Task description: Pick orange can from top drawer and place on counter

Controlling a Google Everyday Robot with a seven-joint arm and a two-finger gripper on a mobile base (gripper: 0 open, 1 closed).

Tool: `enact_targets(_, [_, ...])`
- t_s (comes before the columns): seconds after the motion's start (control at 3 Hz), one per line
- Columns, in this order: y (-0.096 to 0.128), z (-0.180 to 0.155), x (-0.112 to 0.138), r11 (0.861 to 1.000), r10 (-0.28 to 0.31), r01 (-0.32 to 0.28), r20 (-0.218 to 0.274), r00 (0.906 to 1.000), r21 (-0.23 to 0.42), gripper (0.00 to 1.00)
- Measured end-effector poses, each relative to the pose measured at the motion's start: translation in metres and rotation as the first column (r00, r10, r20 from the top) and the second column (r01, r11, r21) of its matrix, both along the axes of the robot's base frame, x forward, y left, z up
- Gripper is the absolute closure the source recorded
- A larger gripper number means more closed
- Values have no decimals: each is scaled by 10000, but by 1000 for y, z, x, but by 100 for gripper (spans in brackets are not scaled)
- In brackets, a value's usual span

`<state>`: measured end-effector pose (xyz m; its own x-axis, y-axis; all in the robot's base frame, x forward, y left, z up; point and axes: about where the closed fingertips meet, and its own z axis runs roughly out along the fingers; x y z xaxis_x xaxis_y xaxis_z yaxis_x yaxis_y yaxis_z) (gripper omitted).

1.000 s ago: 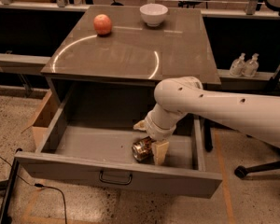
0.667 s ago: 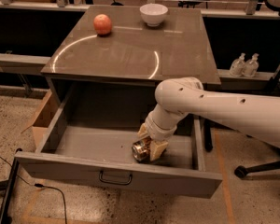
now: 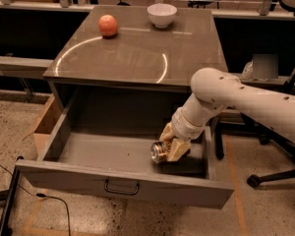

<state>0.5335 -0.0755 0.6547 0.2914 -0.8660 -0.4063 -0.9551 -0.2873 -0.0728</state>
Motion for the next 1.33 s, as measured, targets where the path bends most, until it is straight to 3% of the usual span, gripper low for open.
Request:
enact_targets(0.33, [-41,37,-17,9872,-1575,1580,-220,9873,232,100])
enact_targets(0.67, [-85,103,-31,9524,-3049,3046,338,9518,116,100])
enact_targets(1.0, [-115,173,-34,9184,-3924,3956,1543,9068,111,100])
enact_targets(1.33, [-129,235,-22,9142,-3918,4046,3001,8697,212,100])
